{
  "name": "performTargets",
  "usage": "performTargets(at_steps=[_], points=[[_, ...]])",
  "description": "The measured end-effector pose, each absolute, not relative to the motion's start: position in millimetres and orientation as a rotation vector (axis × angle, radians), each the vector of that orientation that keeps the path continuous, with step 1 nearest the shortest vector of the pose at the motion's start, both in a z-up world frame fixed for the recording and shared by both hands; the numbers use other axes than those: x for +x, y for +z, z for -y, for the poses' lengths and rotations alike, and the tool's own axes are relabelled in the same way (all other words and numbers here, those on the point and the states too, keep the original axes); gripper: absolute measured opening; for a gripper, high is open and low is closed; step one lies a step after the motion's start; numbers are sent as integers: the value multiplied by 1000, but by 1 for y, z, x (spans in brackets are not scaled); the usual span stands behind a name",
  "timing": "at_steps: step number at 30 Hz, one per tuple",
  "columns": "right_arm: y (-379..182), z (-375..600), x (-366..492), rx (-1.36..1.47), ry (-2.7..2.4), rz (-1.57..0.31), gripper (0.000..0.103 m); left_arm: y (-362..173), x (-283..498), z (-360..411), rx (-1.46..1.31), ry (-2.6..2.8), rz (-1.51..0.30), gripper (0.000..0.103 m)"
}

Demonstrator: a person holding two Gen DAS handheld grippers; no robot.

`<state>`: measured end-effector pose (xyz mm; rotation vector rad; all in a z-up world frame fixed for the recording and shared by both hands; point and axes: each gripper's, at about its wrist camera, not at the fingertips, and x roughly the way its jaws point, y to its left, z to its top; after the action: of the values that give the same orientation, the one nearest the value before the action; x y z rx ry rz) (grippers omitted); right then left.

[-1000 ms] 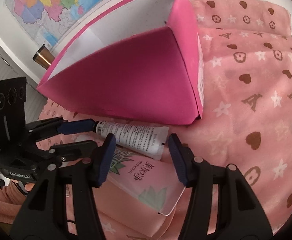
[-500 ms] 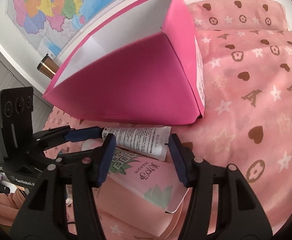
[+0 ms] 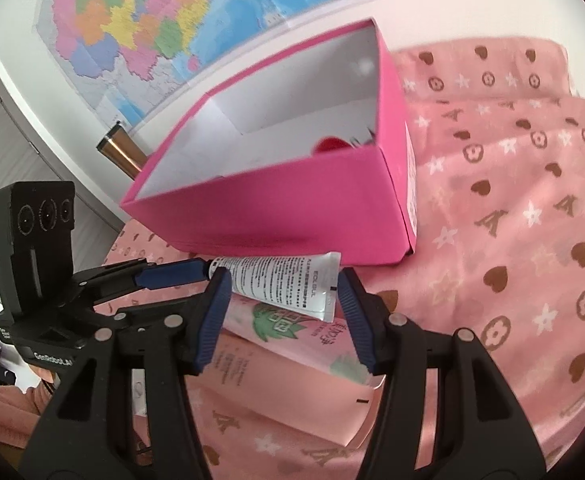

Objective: Organize rigid objects
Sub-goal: 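Lift the white tube and carry it over the pink box, then lower the white tube into the box and open the right gripper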

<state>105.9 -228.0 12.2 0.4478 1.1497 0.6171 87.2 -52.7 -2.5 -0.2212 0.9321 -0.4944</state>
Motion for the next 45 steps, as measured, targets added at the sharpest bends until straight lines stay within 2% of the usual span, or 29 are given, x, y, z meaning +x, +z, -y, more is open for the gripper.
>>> performTargets(at_steps=[12,21,45], points=[[68,224,107,378,640,-1021,58,51,71,45,-184,-502,-788,63],[78,219,136,356,644,-991,58,70,96,44,-155,-473,-749,63],[43,206,189,318,557,-1104,58,29,151,42,-178,-433,-874,63]])
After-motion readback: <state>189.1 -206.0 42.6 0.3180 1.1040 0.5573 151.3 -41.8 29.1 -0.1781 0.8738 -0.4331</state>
